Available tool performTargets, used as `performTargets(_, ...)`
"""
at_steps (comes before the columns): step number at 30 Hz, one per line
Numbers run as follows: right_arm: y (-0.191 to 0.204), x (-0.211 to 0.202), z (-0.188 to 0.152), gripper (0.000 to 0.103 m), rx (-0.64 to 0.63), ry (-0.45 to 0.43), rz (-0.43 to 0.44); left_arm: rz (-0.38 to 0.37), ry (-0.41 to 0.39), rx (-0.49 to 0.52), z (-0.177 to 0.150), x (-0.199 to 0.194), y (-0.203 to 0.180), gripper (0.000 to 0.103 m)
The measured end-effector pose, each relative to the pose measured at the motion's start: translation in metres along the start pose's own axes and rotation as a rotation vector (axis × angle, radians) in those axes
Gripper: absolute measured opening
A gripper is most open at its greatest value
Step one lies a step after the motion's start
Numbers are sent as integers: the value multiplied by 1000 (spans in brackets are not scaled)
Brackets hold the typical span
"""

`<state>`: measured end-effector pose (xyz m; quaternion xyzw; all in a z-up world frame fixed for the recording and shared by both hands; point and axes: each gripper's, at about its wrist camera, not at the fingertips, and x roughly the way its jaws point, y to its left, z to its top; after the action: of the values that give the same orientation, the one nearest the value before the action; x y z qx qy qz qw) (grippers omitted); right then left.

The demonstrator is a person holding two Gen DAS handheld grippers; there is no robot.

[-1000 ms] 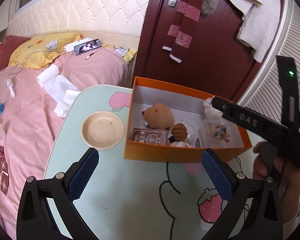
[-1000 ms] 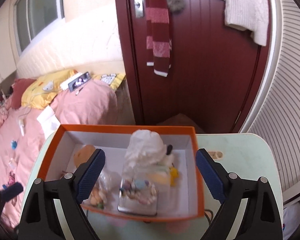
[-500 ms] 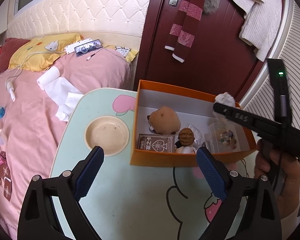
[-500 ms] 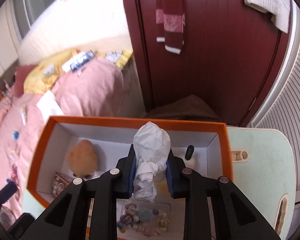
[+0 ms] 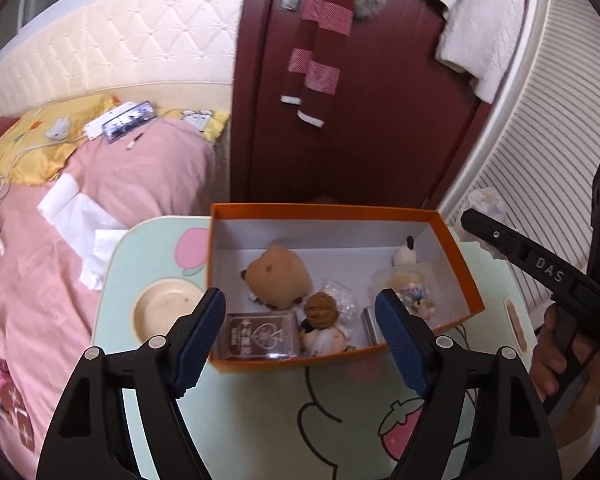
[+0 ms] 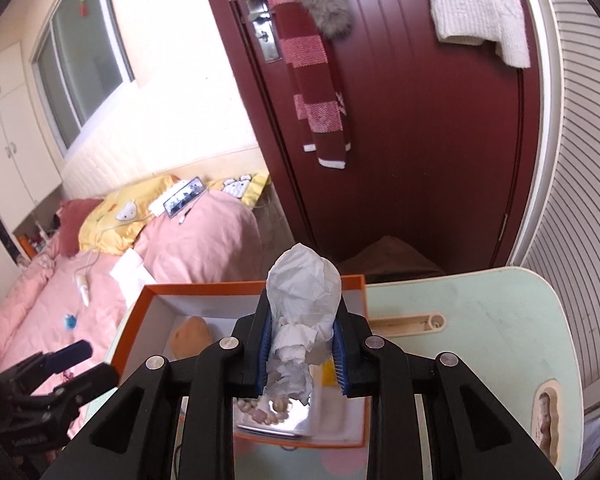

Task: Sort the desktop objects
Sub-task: 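Lift the tissue out with the right gripper while the left gripper grasps the walnut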

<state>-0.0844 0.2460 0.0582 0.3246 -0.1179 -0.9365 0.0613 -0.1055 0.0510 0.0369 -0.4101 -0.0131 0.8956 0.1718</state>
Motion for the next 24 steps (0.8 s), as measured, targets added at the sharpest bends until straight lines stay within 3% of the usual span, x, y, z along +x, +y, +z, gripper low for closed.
performTargets(2,-8,-1,-2,25,16,0,3,-1,31,39,6,11,-9,78)
performTargets(4,-14,-3,-6,25,28,2,3,-7,76,81,9,24,-19,70)
performTargets(6,-19,-4,-8,25,36,4,5,-3,109,104,8,35,-25,50)
performTargets(14,-23,-10,-4,26,57,-11,33,-10,270,82,-1,76,-23,46)
performTargets(15,-23,-11,-4,26,59,-13,36,-24,274,77,-3,79,-22,44)
performTargets(17,-24,-11,-3,26,58,-11,40,-82,277,51,-5,78,-23,28)
performTargets(21,-22,-11,-3,26,48,-12,39,-43,231,85,-8,63,-31,28)
performTargets(24,-18,-12,-2,26,39,-15,44,-57,192,72,-9,44,-30,28)
